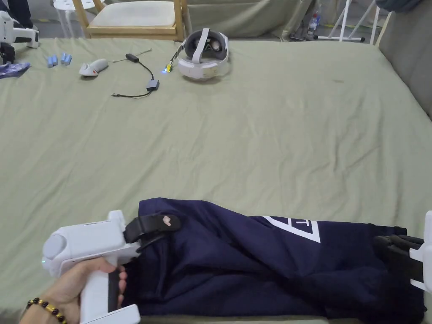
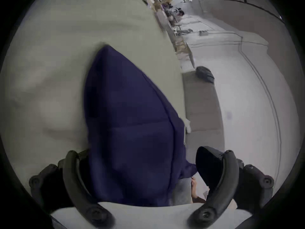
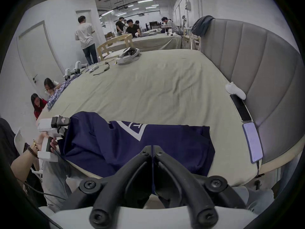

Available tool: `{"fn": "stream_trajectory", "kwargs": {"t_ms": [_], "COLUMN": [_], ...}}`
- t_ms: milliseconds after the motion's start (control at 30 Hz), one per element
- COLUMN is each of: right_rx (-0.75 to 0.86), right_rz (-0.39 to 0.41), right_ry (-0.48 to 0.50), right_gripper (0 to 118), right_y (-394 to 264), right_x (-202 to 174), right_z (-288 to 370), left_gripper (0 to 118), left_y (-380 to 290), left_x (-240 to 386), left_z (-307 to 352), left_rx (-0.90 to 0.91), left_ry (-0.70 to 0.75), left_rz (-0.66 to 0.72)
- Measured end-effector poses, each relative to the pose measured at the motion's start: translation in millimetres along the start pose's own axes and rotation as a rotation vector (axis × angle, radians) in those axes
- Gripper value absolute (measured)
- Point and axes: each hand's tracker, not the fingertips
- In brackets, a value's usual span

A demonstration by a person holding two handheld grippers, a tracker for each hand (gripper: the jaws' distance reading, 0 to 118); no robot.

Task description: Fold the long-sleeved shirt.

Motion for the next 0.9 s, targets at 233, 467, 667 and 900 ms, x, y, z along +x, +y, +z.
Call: {"fn": "stream_trajectory", "kwargs": {"t_ms": [233,467,667,900], "right_rx": [-0.005,0.012,0.023,0.024], "right_rz": [0.012,-0.003,0.011,0.021], "right_ry": [-0.013,-0.031,-0.01,0.025], "right_gripper": [0,0,0,0], "right_y": [4,4,7,6], "right_x": [1,12,6,-1], "right_z": [3,13,13,4], "left_gripper": [17,17,17,17], "left_y": [3,17,20,-18], "left_x": [19,34,49,121], "left_z": [-40,34,106,109], "left_rx": [-0.008,0.107,0.187,0.177], "left_ry": [0.391,0.228,0.401,0.331], "left_rz": [-0.302,-0.25,-0.327,-0.425]}}
